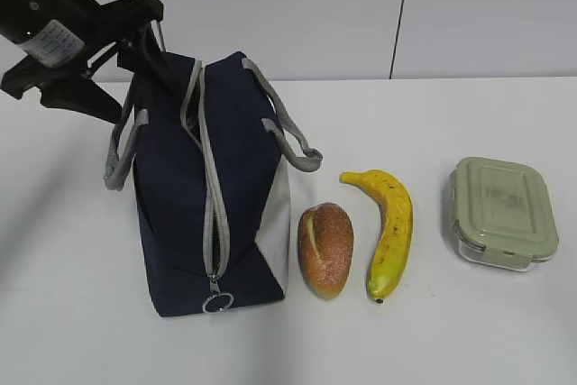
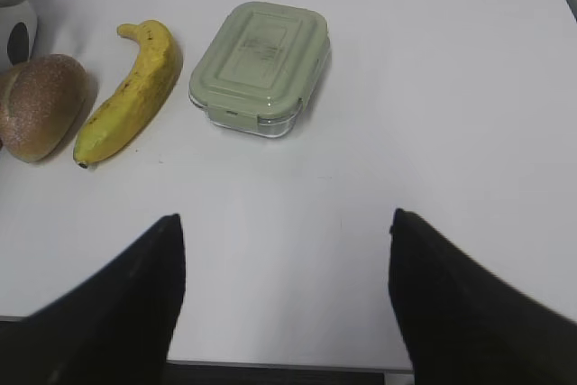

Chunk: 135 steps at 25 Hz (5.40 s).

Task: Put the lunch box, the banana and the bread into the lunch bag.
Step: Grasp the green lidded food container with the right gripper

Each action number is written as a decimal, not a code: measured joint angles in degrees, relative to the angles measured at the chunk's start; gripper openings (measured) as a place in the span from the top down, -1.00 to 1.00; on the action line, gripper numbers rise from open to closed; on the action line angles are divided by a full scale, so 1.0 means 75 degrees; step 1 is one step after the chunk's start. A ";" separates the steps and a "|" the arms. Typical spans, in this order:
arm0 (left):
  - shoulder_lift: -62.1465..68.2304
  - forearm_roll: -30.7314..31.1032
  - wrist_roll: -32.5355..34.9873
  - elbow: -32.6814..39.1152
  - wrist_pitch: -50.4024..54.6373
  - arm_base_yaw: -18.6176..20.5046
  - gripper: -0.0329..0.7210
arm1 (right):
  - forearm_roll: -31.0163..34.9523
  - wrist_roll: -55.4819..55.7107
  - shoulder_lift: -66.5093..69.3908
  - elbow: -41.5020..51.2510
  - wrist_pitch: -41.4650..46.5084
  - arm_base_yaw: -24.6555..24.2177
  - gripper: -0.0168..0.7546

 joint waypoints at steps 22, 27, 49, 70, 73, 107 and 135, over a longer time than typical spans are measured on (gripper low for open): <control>0.0346 -0.0034 0.0016 0.0000 -0.0363 0.0000 0.91 | 0.0000 0.0000 0.0000 0.0000 0.0000 0.0000 -0.40; 0.0346 -0.0041 0.0016 0.0000 -0.0415 0.0000 0.91 | 0.0115 0.0000 0.0000 0.0000 0.0000 0.0000 -0.40; 0.0346 0.0147 0.0016 -0.0008 -0.0199 0.0000 0.91 | 0.1046 0.0084 0.4219 -0.0092 -0.1882 0.0000 -0.40; 0.0346 0.0154 0.0016 -0.0008 -0.0197 0.0000 0.92 | 0.5963 -0.4661 0.9969 -0.1711 -0.3284 -0.2242 -0.40; 0.0346 0.0161 0.0016 -0.0008 -0.0197 0.0000 0.92 | 0.6772 -0.5357 1.0647 -0.2028 -0.2893 -0.2851 -0.40; 0.0346 0.0268 0.0016 -0.0008 -0.0132 0.0000 0.92 | 0.6463 -0.5731 1.5051 -0.4595 -0.0520 -0.3749 -0.42; 0.0346 0.0439 0.0016 -0.0008 -0.0075 0.0000 0.92 | 0.8931 -0.7326 1.5718 -0.4681 -0.0598 -0.3754 -0.43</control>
